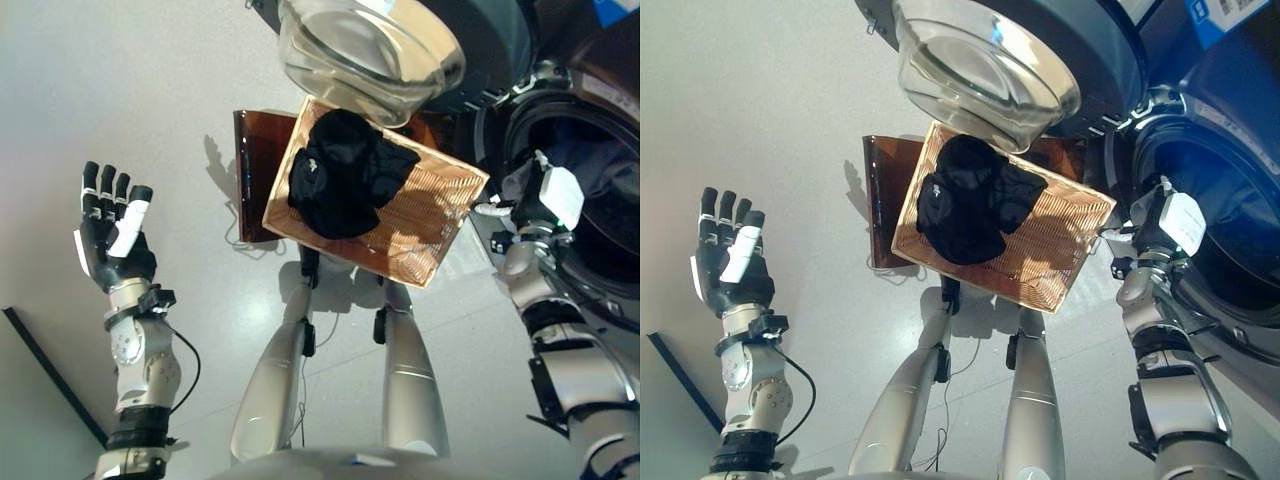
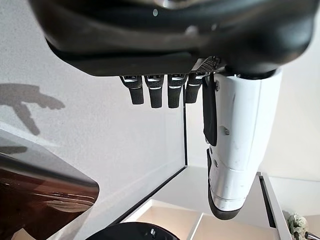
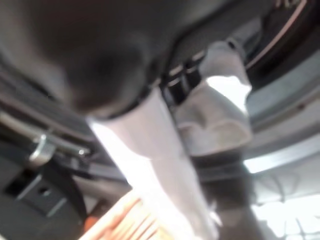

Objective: Pick up the clothes and place them into the washing machine

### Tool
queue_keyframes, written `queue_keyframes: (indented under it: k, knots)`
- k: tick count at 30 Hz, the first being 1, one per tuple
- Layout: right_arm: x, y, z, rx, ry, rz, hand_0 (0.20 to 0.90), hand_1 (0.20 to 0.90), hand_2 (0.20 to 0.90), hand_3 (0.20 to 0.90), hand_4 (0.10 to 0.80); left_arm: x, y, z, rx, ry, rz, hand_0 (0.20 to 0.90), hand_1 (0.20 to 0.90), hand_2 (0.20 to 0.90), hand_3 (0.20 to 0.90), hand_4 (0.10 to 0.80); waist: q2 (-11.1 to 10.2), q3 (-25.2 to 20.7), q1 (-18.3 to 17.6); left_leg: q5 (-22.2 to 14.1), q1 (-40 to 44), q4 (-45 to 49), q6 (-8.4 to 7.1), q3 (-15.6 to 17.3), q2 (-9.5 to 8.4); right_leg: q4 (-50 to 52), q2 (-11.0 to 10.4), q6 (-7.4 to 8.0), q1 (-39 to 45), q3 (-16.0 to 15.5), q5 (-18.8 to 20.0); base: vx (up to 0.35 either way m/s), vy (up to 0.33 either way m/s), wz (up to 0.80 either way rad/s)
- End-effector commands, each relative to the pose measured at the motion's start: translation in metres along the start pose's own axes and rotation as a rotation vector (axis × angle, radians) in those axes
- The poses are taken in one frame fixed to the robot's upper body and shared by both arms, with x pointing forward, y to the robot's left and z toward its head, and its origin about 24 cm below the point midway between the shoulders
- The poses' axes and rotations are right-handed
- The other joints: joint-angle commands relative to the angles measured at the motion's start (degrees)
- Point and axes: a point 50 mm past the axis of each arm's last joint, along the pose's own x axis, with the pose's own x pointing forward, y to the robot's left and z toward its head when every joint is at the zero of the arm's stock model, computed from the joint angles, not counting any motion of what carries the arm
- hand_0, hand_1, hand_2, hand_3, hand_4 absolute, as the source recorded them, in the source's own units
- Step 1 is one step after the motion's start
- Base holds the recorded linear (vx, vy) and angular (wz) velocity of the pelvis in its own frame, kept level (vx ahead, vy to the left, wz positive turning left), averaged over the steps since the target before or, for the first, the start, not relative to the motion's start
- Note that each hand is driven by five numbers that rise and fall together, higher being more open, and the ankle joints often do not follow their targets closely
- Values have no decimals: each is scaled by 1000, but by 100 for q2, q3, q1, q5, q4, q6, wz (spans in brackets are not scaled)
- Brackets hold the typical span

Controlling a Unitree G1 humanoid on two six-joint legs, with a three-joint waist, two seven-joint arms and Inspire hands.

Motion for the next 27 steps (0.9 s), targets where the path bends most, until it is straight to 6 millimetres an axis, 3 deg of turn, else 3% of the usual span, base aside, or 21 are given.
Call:
queue_keyframes:
  k: [1, 12, 22, 27]
  knots:
    - [-3, -8, -23, -30, 79, -81, 900, 900, 900, 900, 800, -1, 15, 35, 49, -177, 27, 900, 900, 900, 900, 800, 129, -465, -66, -516, 186, -51, -435, -30, -54, -417, -161, 184, 19, -187, -128, 0, 0, 0]
    - [-5, -9, -38, -28, 174, -98, 900, 900, 900, 900, 800, -1, 16, 40, 69, -188, 24, 900, 900, 900, 900, 800, 182, -452, -50, -524, 203, -51, -444, -19, -61, -434, -163, 190, 43, -165, -120, -1, 2, -2]
    - [7, -31, -49, -101, 220, -140, 900, 900, 900, 900, 800, -2, 18, 41, 84, -179, 8, 900, 900, 900, 900, 800, 220, -444, -30, -478, 126, -51, -471, -28, -69, -453, -162, 185, -9, -162, -77, 0, 0, 0]
    - [14, -40, -43, -105, 208, -169, 900, 900, 900, 900, 800, -1, 18, 43, 94, -183, 2, 900, 900, 900, 900, 800, 236, -427, -18, -486, 122, -51, -478, -27, -67, -448, -162, 188, -15, -152, -96, 0, 0, 0]
